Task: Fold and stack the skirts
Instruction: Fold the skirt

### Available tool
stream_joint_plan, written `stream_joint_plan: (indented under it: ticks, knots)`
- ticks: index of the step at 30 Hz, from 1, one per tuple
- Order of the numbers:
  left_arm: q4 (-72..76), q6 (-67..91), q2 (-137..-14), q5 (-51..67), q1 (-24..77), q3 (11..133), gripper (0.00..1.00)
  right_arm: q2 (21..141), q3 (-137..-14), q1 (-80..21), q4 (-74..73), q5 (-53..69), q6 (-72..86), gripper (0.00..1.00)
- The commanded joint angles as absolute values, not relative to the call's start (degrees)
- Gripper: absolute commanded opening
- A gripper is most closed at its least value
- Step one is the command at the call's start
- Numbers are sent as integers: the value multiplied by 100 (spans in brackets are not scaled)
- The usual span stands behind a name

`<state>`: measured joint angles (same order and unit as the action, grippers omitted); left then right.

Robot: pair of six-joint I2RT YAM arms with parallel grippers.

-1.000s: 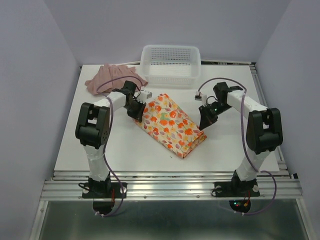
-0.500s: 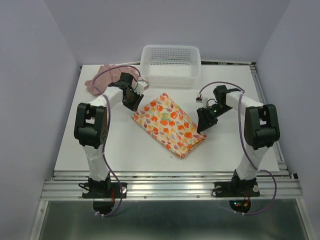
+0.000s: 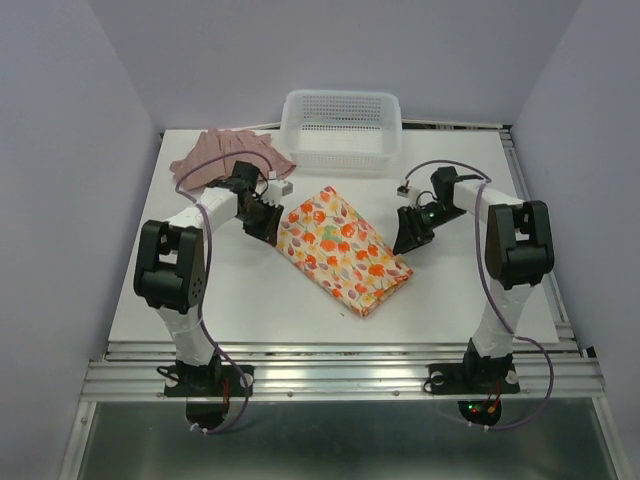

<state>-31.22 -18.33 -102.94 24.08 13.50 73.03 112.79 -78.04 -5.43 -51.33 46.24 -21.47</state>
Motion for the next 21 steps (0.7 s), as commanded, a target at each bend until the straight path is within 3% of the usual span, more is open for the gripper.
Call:
stream_joint_plan:
  ticks: [1,9,17,19,20,21]
  knots:
    - [-3243,-1538,-10326,2742,1354,7005,31,11373,-7718,-563,-5089,4790,-2197,45]
    - [-3033,-1398,-11100,2927,1380,7601,26,11285,-6953,-563,-5036,5554,-2057,35]
    - [-3172,-1459,-12488,2514,1275,9655,24,11119,-6347,-1036,-4712,6319,-1539,26]
    - [-3260,-1503,-12751,2330,1274,10079,24,10969,-6127,-1264,-4352,6494,-1188,34]
    - [-3409,-1520,-12823,2242,1266,10455,24,10925,-6065,-1266,-4133,6660,-986,49]
    - [-3462,-1555,-12849,2215,1266,10589,25,10873,-6030,-1266,-4044,6767,-941,53]
